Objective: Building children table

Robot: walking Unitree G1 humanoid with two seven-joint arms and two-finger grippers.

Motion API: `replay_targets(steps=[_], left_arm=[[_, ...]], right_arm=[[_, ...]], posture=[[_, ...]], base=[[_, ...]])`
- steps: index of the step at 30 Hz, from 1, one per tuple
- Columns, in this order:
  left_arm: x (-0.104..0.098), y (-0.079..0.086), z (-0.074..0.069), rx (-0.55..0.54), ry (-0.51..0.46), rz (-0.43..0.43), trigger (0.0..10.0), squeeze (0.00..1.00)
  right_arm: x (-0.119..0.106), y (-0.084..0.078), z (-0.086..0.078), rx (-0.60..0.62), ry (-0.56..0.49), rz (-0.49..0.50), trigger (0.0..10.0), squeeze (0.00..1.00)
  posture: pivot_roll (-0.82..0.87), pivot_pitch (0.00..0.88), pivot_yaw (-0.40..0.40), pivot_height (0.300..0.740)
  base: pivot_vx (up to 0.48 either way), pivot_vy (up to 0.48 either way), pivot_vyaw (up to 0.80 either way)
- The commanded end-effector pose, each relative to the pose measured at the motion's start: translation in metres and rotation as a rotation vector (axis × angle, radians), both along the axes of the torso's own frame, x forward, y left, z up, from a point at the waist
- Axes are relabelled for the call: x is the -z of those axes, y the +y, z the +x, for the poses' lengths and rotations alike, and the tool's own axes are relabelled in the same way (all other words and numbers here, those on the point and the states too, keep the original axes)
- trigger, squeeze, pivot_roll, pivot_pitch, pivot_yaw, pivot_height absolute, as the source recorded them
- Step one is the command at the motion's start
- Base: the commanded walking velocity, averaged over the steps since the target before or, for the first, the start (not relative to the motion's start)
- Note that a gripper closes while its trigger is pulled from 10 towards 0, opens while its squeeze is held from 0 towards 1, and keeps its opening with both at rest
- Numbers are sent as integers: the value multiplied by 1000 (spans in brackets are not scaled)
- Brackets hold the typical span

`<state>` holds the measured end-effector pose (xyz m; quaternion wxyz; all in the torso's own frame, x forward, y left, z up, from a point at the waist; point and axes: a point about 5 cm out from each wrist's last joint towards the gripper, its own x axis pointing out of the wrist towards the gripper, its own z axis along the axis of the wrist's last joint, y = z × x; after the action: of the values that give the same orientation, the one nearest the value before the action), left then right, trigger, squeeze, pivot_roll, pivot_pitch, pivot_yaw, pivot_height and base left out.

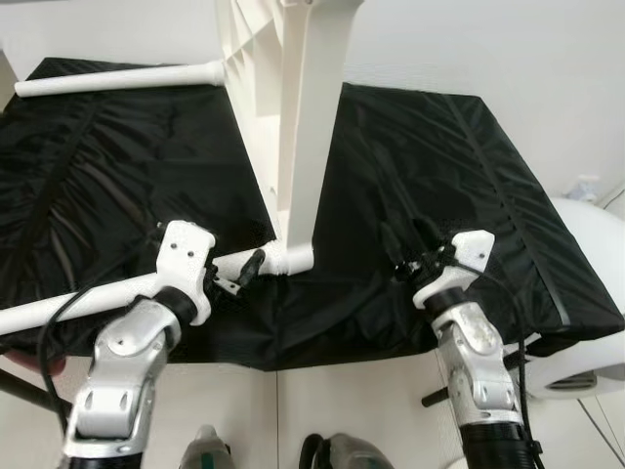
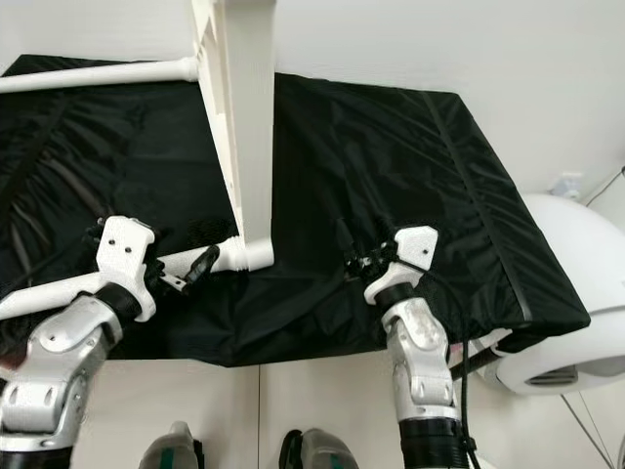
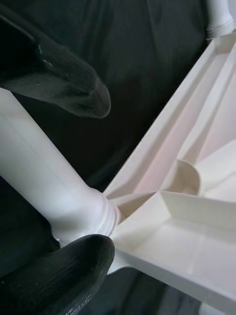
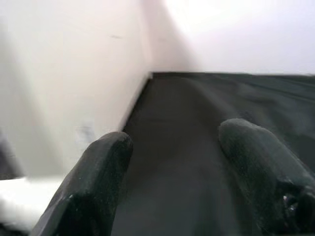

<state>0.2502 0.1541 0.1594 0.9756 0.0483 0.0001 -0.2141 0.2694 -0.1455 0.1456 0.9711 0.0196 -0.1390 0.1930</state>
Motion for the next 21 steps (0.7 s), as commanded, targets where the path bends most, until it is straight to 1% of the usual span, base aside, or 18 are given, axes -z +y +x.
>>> replay_targets(steps=[1,2,3,4,5,6,7,10,12,13,14,15,16,18,20,21], left_arm=[[-1,25,6,-391,-39,-4,10000,0],[-1,25,6,-391,-39,-4,10000,0],[-3,28,6,-418,-66,20,10000,0],[-4,31,7,-444,-77,19,10000,0],[-4,31,7,-444,-77,19,10000,0],[-4,33,9,-462,-69,-7,10000,0],[-4,34,9,-470,-71,-10,10000,0],[-5,35,10,-477,-78,-6,10000,0],[-5,34,10,-458,-78,-7,10000,0],[-7,29,12,-417,-88,23,10000,0],[-7,29,12,-417,-88,23,10000,0],[-8,27,13,-399,-96,46,10000,0],[-8,27,13,-399,-96,46,10000,0],[-12,23,14,-397,-120,66,10000,0],[-13,22,14,-406,-136,67,10000,0],[-14,19,14,-412,-144,55,10000,0]], right_arm=[[-1,2,-3,-39,1,-9,10000,0],[-1,2,-3,-39,1,-9,10000,0],[-1,5,-4,-64,0,-14,10000,0],[-3,10,-5,-105,-1,-23,10000,0],[-3,10,-5,-105,-1,-23,10000,0],[-5,16,-6,-154,-5,-29,10000,0],[-5,18,-6,-175,-8,-32,10000,0],[-6,20,-7,-191,-11,-33,10000,0],[-7,22,-7,-202,-9,-28,10000,0],[-10,26,-5,-232,-11,-24,10000,0],[-10,26,-5,-232,-11,-24,10000,0],[-12,28,-3,-245,-13,-24,10000,0],[-12,28,-3,-245,-13,-24,10000,0],[-14,31,3,-259,-14,-24,10000,0],[-14,32,5,-257,-15,-24,10000,0],[-14,32,8,-248,-16,-19,10000,0]], posture=[[83,8,-97,740],[83,8,-97,740],[89,3,-104,740],[93,0,-108,740],[93,0,-108,740],[100,1,-119,740],[100,1,-119,740],[100,1,-119,740],[104,2,-125,740],[114,7,-141,740],[114,7,-141,740],[114,7,-141,740],[114,7,-141,740],[117,17,-156,740],[117,17,-156,740],[118,20,-160,740]], base=[[0,0,0],[0,0,0],[0,0,0],[0,0,0],[0,0,0],[0,0,0],[0,0,0],[0,0,0],[0,0,0],[0,0,0],[0,0,0],[0,0,0],[0,0,0],[0,0,0],[0,0,0],[0,0,0]])
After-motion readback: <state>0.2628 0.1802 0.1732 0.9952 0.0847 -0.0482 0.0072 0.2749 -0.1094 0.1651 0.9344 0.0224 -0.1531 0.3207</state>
